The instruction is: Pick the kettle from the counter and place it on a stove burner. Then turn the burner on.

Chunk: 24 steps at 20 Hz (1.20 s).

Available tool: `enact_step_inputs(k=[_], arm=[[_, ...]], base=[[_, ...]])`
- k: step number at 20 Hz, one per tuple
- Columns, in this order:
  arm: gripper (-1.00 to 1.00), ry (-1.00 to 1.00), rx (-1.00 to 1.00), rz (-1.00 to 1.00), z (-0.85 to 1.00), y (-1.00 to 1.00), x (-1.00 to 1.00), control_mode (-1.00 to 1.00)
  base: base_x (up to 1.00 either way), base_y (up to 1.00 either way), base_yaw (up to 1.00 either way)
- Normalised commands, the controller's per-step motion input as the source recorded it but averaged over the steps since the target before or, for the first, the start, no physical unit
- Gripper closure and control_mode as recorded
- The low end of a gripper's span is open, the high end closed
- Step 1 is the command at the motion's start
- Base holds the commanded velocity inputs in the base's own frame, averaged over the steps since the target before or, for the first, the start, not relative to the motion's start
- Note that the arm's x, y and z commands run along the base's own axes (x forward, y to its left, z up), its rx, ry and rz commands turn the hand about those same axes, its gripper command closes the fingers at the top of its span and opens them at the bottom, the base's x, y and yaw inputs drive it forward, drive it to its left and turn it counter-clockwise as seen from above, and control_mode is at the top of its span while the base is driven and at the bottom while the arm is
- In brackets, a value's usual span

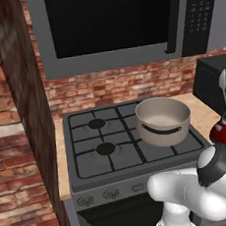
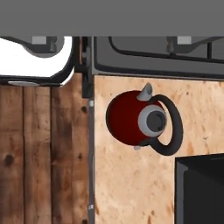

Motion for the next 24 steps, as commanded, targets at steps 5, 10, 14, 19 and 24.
enact_step_inputs(k=[5,10,14,19,24], arm=[[-1.00,-0.03,0.03,0.00,-0.16,-0.09,0.14,-1.00],[-1.00,-0.03,0.03,0.00,-0.20,-0.04,0.19,-1.00],[-1.00,-0.03,0.03,0.00,-0.21,-0.06,0.20,-1.00],[-1.00,-0.02,0.04,0.00,-0.19,-0.13,0.17,-1.00],[-1.00,0.00,0.05,0.00,-0.13,-0.19,0.17,-1.00]], base=[[0.00,0.00,0.00],[0.00,0.00,0.00],[0.00,0.00,0.00],[0.00,0.00,0.00],[0.00,0.00,0.00]])
